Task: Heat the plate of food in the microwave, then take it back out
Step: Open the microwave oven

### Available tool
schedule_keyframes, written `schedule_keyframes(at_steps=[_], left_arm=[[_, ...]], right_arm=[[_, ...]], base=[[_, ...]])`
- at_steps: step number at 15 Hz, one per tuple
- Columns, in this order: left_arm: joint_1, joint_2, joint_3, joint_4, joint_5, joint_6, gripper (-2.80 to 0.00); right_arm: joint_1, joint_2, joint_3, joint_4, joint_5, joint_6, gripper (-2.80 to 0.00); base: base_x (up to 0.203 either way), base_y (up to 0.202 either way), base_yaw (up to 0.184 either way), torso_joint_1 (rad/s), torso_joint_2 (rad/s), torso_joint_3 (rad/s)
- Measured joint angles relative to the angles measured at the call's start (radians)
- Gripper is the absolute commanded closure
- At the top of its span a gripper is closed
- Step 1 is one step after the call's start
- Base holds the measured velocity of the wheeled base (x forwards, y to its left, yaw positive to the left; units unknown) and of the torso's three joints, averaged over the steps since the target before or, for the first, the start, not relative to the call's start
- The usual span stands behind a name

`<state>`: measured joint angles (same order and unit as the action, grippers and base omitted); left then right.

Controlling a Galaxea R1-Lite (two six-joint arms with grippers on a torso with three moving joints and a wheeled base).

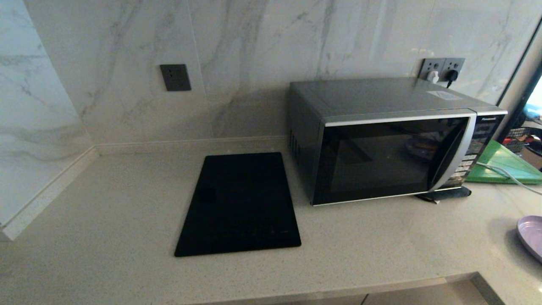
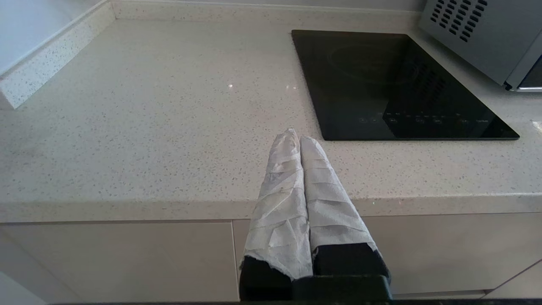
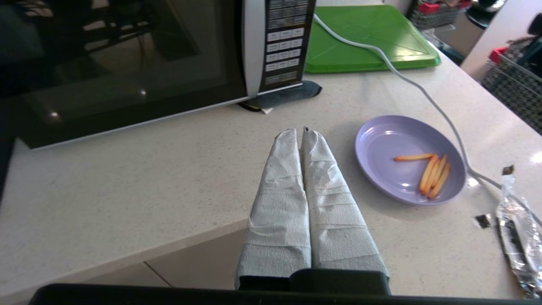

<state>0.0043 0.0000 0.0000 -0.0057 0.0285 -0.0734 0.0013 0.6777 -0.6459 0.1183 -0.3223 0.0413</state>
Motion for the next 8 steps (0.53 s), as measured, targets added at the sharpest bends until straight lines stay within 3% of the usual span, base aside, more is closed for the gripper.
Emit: schedule_keyframes(at_steps=[6, 8], left_arm=[[0.0, 0.0, 0.0, 0.0, 0.0, 0.0, 0.0], [0.0, 0.0, 0.0, 0.0, 0.0, 0.0, 0.0]], right_arm=[[0.0, 0.05, -0.015, -0.001, -0.012, 0.003, -2.8], [0.0, 0.074, -0.015, -0.001, -0.056, 0.002, -2.8]], base=[[0.0, 0.0, 0.0, 0.0, 0.0, 0.0], [0.0, 0.0, 0.0, 0.0, 0.0, 0.0]])
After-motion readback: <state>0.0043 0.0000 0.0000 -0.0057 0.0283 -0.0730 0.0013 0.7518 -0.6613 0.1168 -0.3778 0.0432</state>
